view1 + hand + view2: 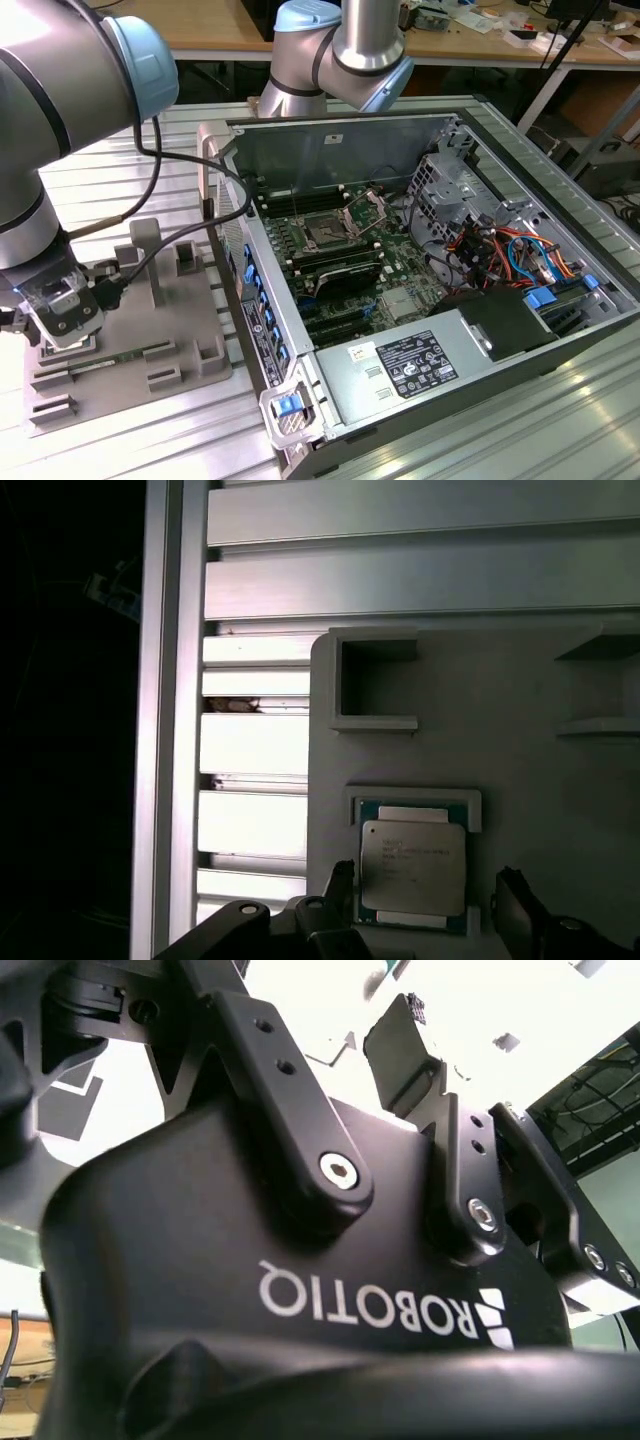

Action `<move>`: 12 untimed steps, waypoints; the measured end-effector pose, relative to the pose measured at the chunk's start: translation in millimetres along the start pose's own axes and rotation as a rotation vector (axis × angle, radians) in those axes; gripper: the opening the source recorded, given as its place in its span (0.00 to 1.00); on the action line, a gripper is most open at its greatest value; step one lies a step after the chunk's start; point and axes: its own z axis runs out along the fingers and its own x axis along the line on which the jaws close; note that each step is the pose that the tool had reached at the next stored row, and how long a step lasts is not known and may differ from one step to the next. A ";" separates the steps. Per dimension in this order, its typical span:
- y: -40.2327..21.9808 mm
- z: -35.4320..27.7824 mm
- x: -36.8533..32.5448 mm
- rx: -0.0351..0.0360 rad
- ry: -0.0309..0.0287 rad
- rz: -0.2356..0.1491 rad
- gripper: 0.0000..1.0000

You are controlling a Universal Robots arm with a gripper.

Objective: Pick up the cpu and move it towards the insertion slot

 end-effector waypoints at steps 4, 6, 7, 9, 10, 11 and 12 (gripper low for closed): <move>-0.1 3.0 0.0 0.0000 0.0000 0.000 0.66; -0.3 6.6 0.0 0.0000 0.0000 0.000 0.66; -0.3 7.1 0.0 0.0000 0.0000 0.000 0.66; -0.3 7.6 0.0 0.0001 0.0001 0.000 0.66; -0.3 8.1 0.0 0.0000 0.0000 0.000 0.66; -0.3 8.5 0.0 -0.0001 -0.0001 0.000 0.66; -0.4 8.9 0.0 0.0000 0.0000 0.000 0.66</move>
